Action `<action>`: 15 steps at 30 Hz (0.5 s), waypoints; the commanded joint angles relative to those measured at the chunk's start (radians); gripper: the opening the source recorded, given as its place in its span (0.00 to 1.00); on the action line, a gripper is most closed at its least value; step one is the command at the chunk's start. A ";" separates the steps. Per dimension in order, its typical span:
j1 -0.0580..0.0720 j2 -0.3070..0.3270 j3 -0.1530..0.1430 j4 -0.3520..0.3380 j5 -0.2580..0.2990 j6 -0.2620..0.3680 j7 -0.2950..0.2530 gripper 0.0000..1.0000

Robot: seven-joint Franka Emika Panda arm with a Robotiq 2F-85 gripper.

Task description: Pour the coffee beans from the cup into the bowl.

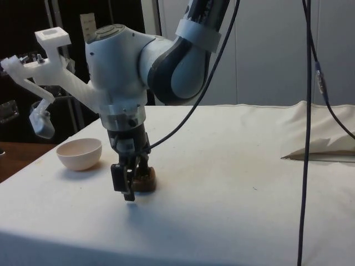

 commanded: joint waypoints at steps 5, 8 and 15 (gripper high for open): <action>0.001 0.000 -0.001 0.001 -0.001 0.003 0.002 1.00; 0.001 -0.001 -0.001 0.000 -0.001 0.001 0.001 1.00; 0.000 -0.007 0.001 0.000 0.001 -0.001 0.001 1.00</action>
